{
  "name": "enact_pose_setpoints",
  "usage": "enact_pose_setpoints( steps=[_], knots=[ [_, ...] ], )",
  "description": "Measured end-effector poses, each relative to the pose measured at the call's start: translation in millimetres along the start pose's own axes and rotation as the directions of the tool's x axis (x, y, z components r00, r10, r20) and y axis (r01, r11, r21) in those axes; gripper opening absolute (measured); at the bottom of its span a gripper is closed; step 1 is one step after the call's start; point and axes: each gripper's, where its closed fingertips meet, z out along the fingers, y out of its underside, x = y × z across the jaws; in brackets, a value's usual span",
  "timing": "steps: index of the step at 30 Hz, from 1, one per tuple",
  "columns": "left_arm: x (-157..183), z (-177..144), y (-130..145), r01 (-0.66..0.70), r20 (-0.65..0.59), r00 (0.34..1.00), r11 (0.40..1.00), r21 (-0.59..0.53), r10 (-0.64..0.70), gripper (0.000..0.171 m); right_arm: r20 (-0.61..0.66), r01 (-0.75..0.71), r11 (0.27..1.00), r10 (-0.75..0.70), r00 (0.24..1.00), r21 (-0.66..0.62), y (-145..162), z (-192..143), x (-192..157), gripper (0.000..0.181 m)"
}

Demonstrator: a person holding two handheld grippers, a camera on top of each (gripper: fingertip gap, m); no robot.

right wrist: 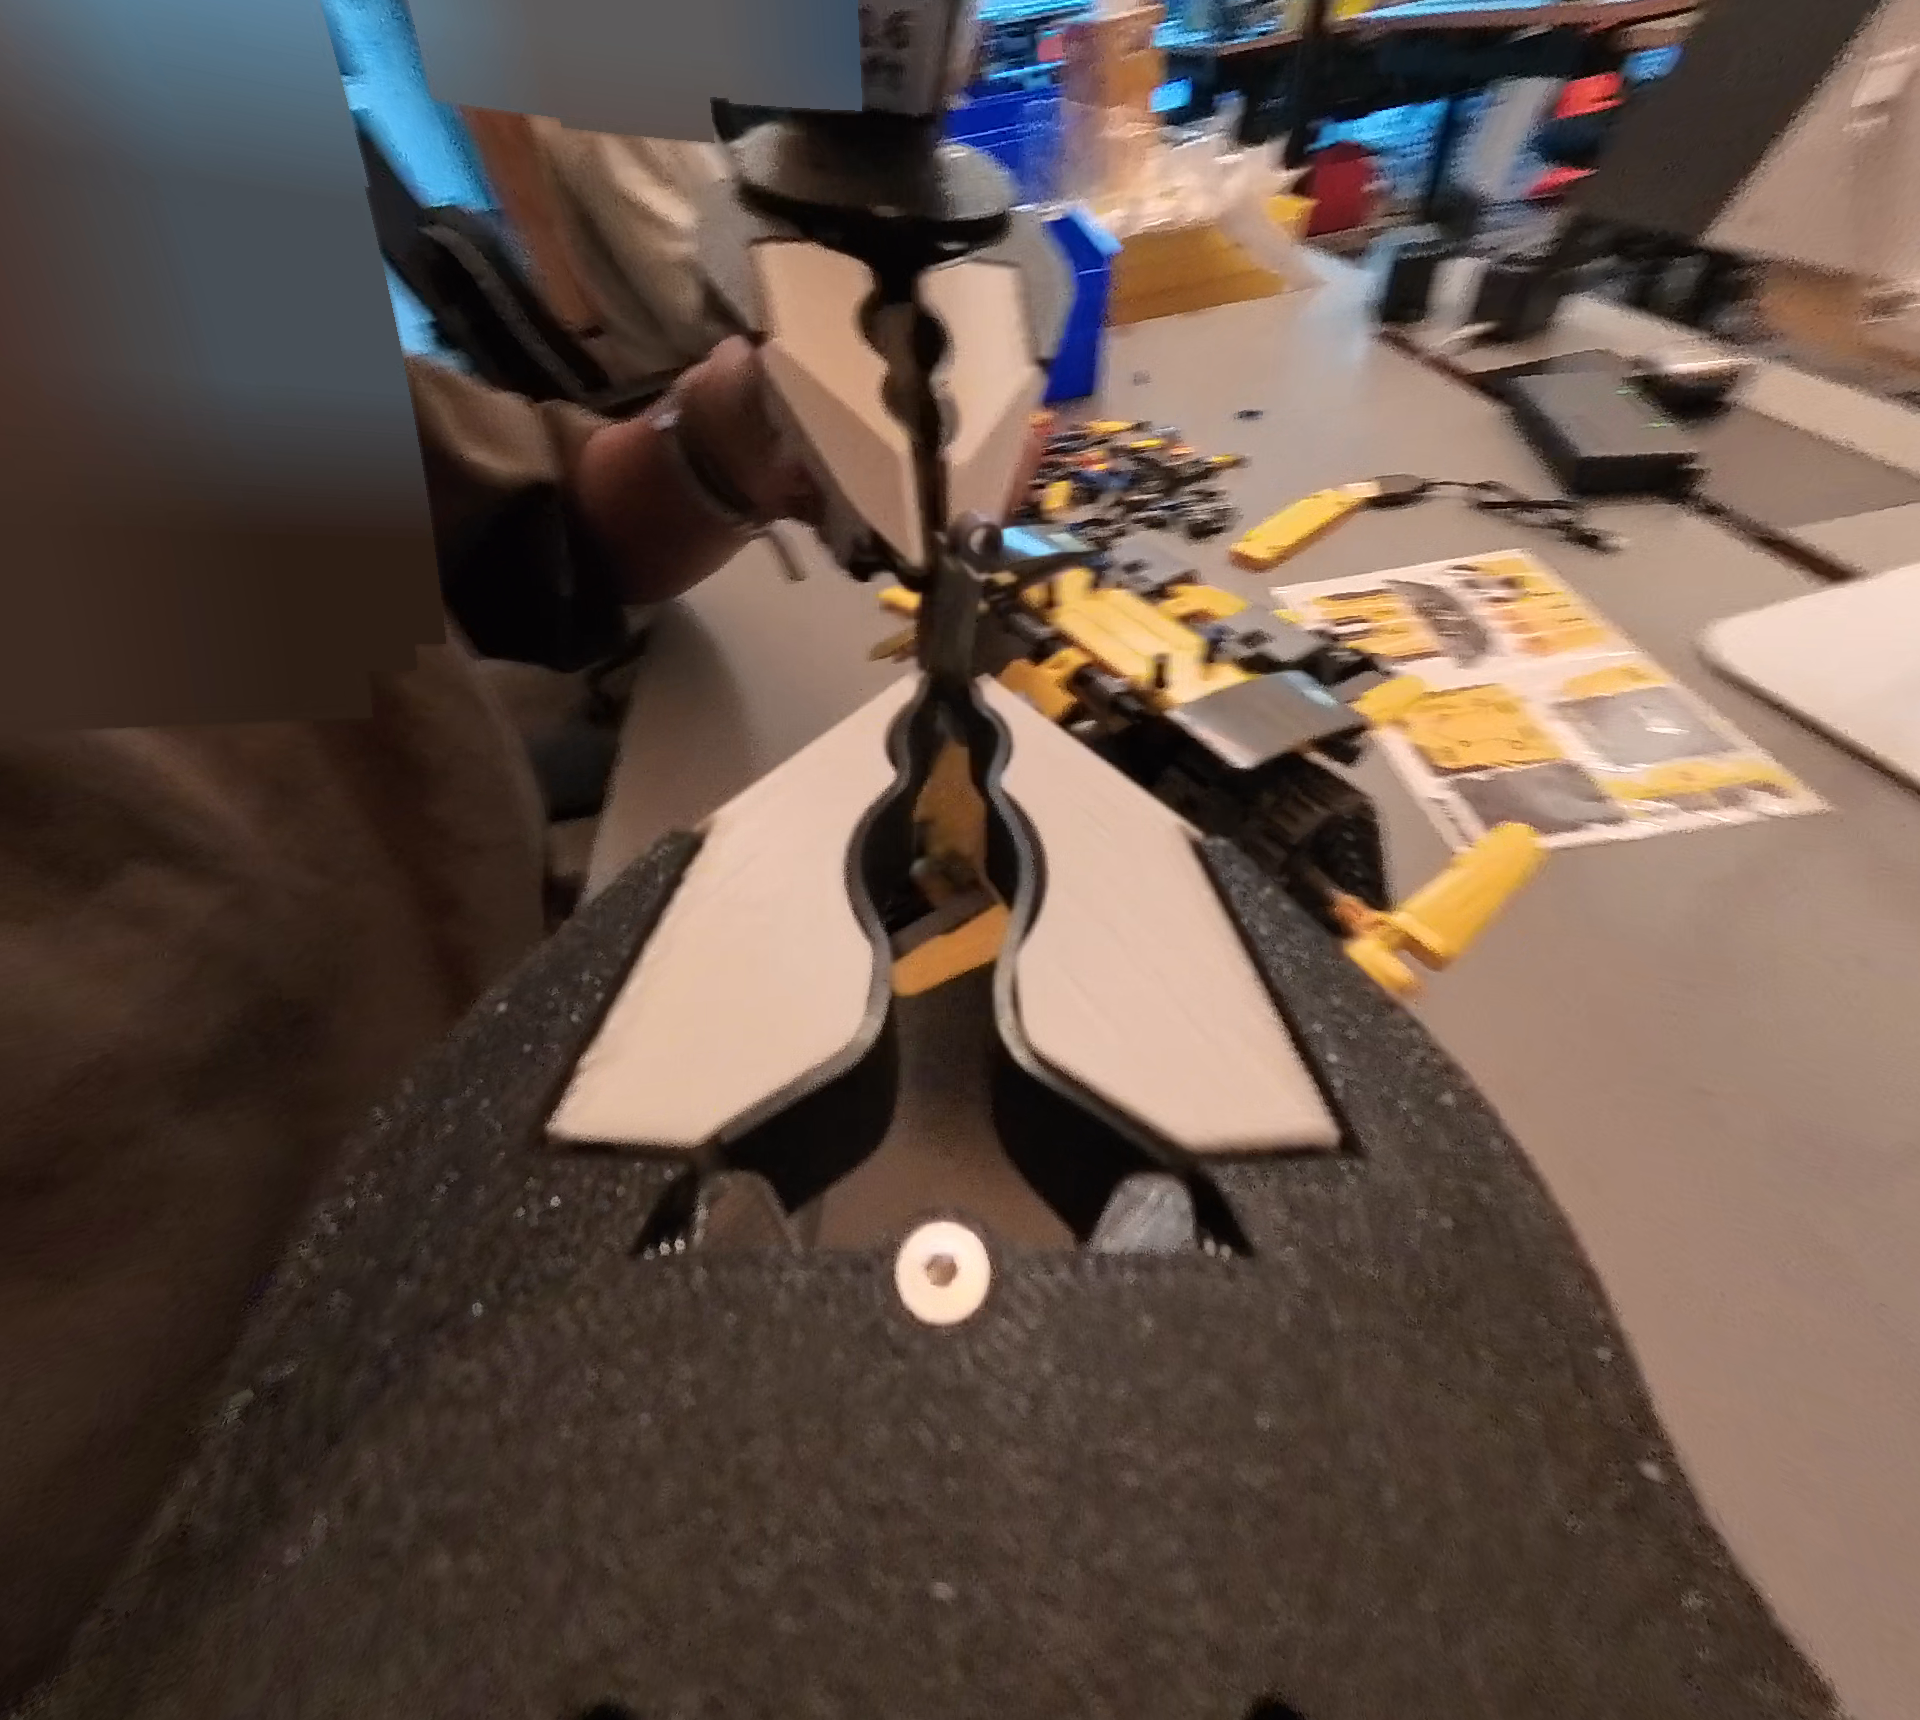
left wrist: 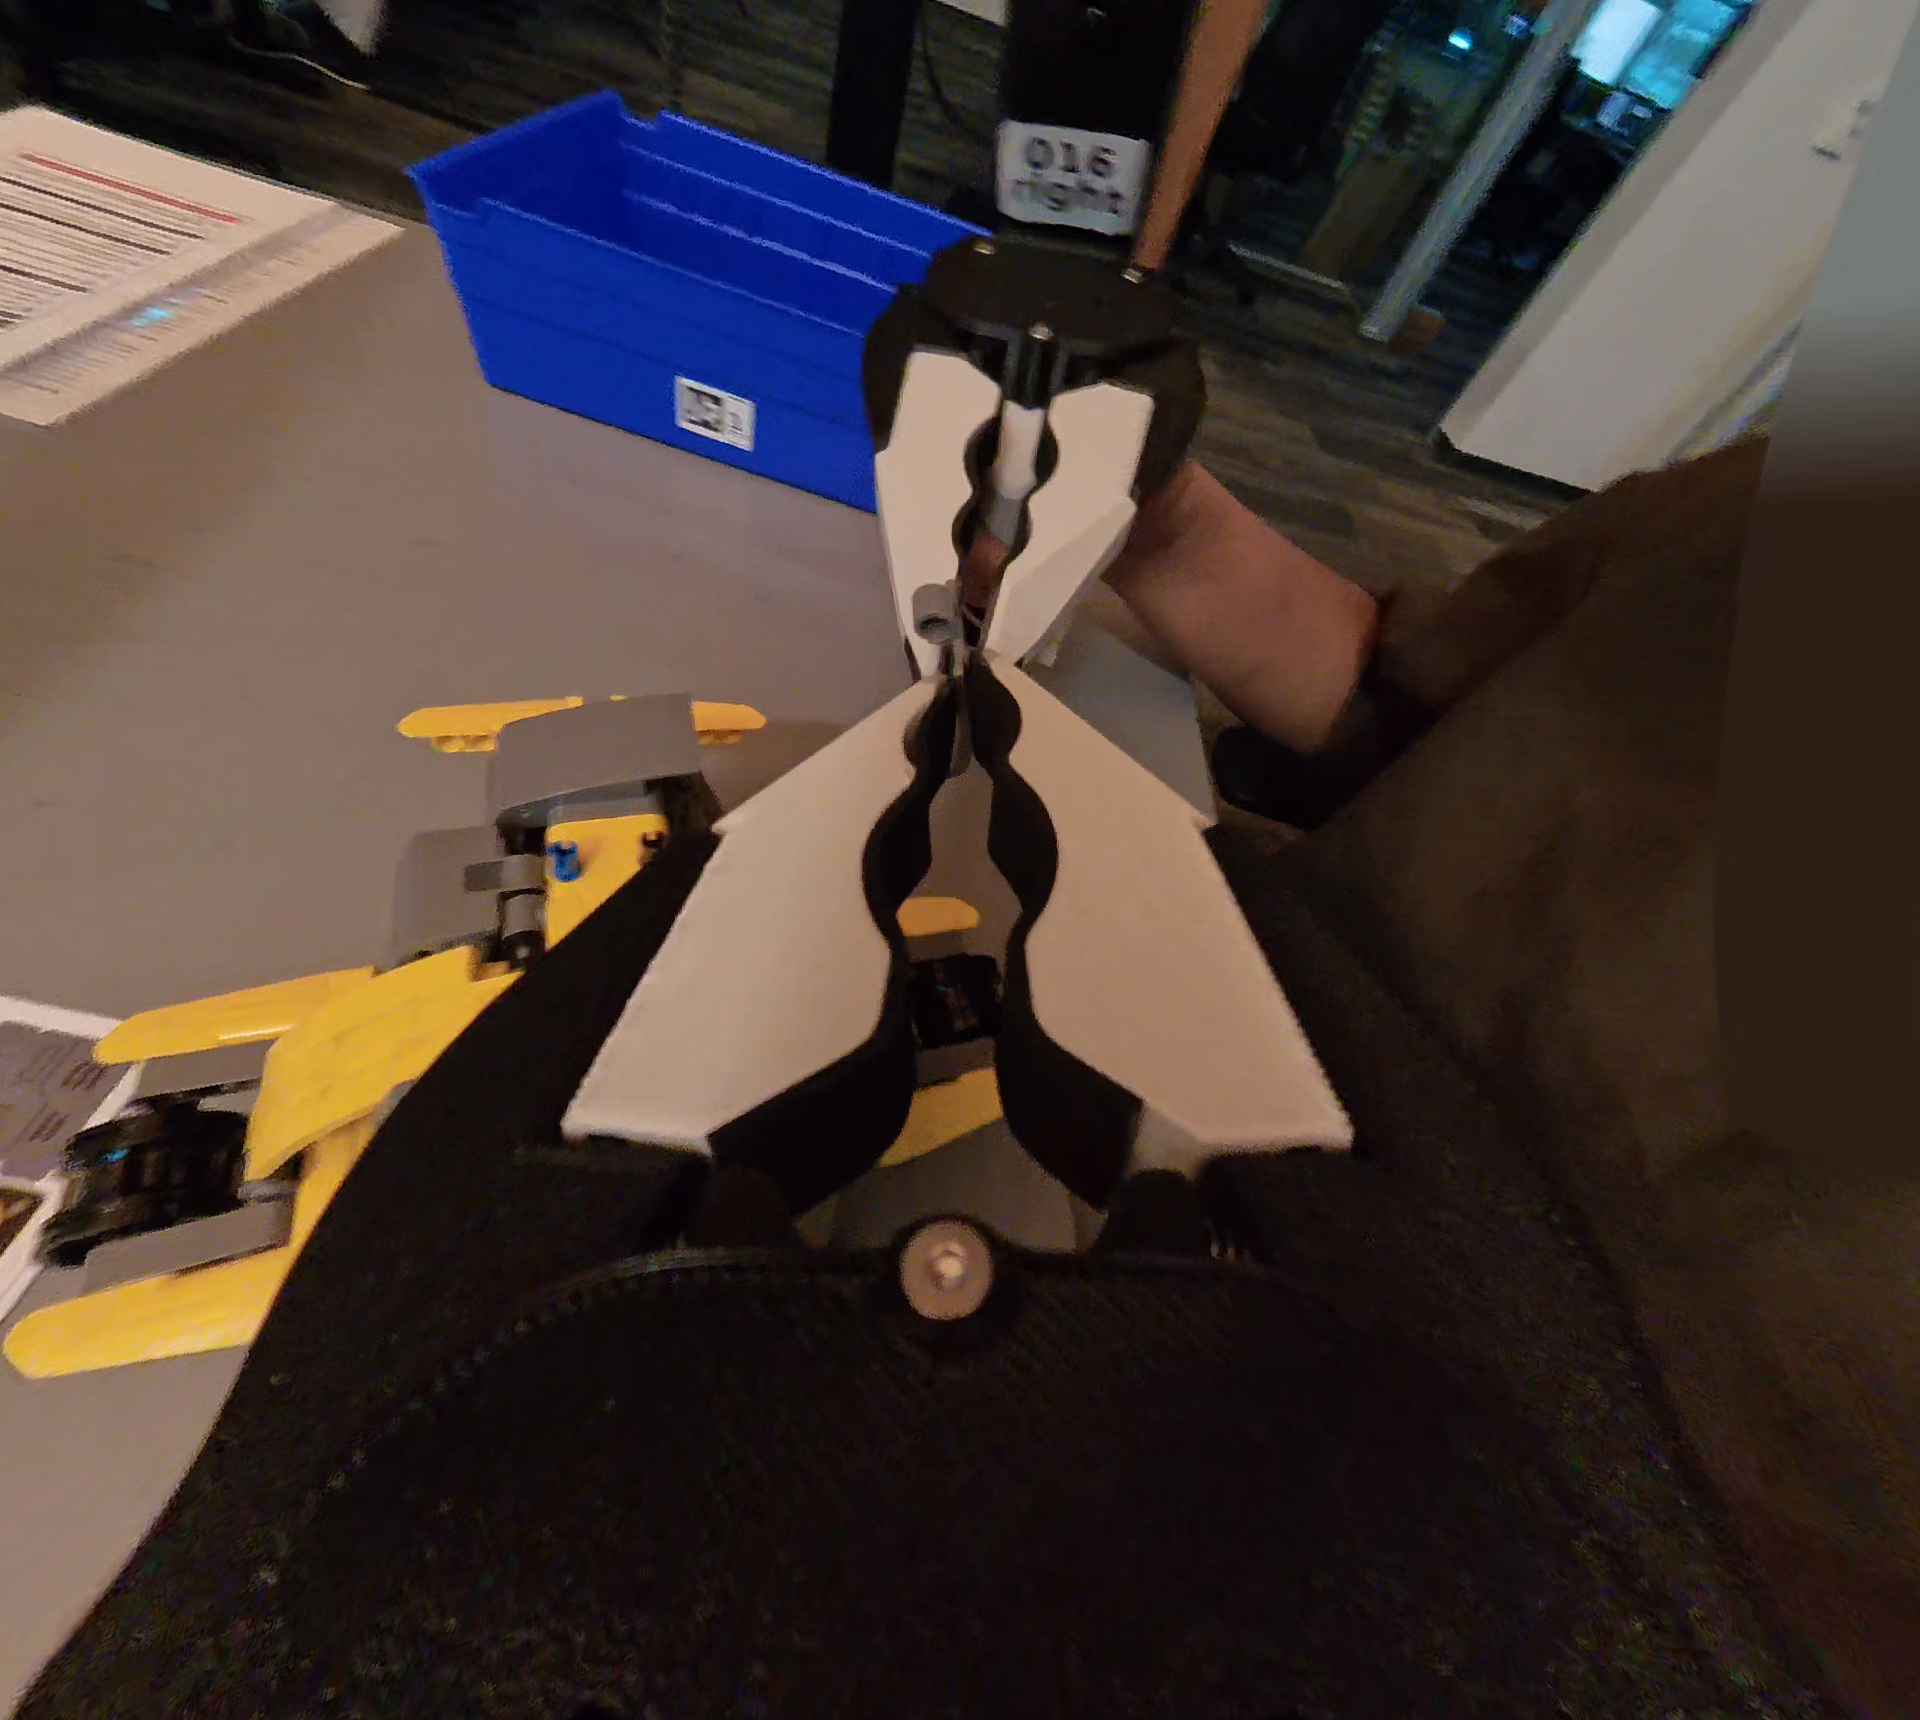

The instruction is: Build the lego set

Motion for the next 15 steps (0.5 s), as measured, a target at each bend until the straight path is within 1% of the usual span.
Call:
enact_pose_setpoints(
  steps=[1,2,3,5,6,7,8,9,11,13,15],
  knots=[
    [-5.2,-1.9,-3.5,-0.001,0.045,0.999,1.000,0.021,0.000,0.001,-0.096,0.013,1.000,-0.011,0.995,0.017,-4.0,-0.9,10.6,0.015],
    [-9.6,-4.5,-7.1,0.002,0.084,0.996,0.999,0.045,-0.006,0.001,-0.229,0.041,0.998,-0.031,0.973,0.041,-9.7,-3.9,24.2,0.034],
    [-13.5,-7.6,-10.5,0.011,0.120,0.993,0.997,0.070,-0.019,0.001,-0.366,0.085,0.994,-0.054,0.929,0.068,-16.3,-9.3,35.2,0.046],
    [-20.3,-15.5,-17.5,0.028,0.181,0.982,0.990,0.136,-0.053,0.001,-0.601,0.190,0.975,-0.086,0.795,0.113,-28.4,-22.2,43.8,0.047],
    [-22.6,-19.5,-20.6,0.048,0.200,0.976,0.984,0.174,-0.083,0.001,-0.685,0.254,0.959,-0.101,0.721,0.126,-33.8,-26.3,40.7,0.045],
    [-24.2,-23.0,-22.8,0.067,0.213,0.970,0.976,0.209,-0.113,0.001,-0.743,0.319,0.939,-0.120,0.658,0.131,-38.9,-27.7,33.5,0.040],
    [-25.0,-26.4,-24.9,0.082,0.225,0.964,0.966,0.246,-0.139,0.000,-0.775,0.369,0.920,-0.134,0.617,0.134,-42.9,-25.9,24.5,0.035],
    [-24.3,-29.2,-27.0,0.094,0.229,0.960,0.954,0.284,-0.163,0.000,-0.786,0.397,0.907,-0.140,0.602,0.142,-45.4,-21.1,15.9,0.034],
    [-18.2,-30.0,-27.2,0.114,0.218,0.957,0.939,0.325,-0.192,0.001,-0.771,0.400,0.909,-0.169,0.614,0.120,-44.1,-6.1,6.0,0.036],
    [-10.9,-27.2,-24.8,0.119,0.212,0.957,0.934,0.336,-0.198,0.000,-0.777,0.384,0.922,-0.200,0.597,0.057,-40.8,-1.2,8.1,0.039],
    [-6.3,-24.2,-22.0,0.112,0.222,0.956,0.936,0.334,-0.193,0.000,-0.745,0.349,0.936,-0.200,0.636,0.046,-37.4,4.8,5.6,0.037]
  ],
)
